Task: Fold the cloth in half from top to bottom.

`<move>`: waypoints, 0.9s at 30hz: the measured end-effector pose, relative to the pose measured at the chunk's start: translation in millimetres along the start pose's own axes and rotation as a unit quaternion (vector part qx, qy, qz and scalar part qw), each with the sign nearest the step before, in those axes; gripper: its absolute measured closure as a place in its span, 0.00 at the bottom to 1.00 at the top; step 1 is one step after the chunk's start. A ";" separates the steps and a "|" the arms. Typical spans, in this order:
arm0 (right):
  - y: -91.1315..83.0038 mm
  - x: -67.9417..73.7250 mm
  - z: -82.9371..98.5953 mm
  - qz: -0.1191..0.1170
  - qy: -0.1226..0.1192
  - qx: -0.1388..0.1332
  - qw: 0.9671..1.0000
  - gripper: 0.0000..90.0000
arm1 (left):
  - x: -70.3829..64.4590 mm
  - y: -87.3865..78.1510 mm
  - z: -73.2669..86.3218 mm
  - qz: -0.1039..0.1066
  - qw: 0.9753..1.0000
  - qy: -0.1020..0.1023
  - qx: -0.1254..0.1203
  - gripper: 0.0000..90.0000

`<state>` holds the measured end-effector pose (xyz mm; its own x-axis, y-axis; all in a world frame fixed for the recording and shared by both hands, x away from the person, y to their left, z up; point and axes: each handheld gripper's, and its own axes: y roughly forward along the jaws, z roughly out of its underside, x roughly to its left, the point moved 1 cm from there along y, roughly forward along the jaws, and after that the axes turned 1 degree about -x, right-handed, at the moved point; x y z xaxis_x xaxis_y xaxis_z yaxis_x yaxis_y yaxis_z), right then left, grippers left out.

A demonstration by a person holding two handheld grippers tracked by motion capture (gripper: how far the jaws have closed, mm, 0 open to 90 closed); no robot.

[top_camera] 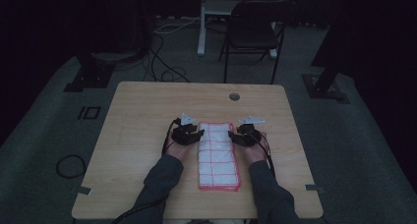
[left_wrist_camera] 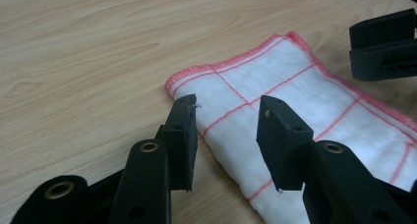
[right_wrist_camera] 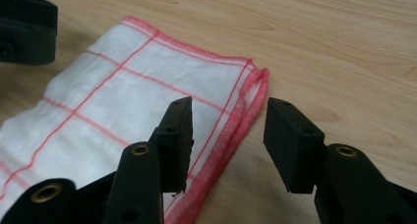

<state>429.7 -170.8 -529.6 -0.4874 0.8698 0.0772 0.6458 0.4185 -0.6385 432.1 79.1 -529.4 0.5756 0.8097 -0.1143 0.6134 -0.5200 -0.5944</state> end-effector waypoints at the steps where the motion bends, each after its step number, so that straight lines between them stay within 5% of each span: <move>1: 2.4 -0.9 -1.7 0.002 0.000 0.001 1.000 0.60 | 0.7 1.3 -0.2 -0.002 1.000 -0.003 0.002 0.66; 27: 38.0 -13.0 -12.6 0.007 0.049 0.029 0.998 0.57 | 9.8 25.3 3.9 -0.034 0.999 -0.023 0.034 0.63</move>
<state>468.0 -162.9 -545.2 -0.4164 0.8981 0.1414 0.6154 0.3929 -0.6833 451.1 75.0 -548.6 0.5079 0.8547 -0.1075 0.6115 -0.4457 -0.6538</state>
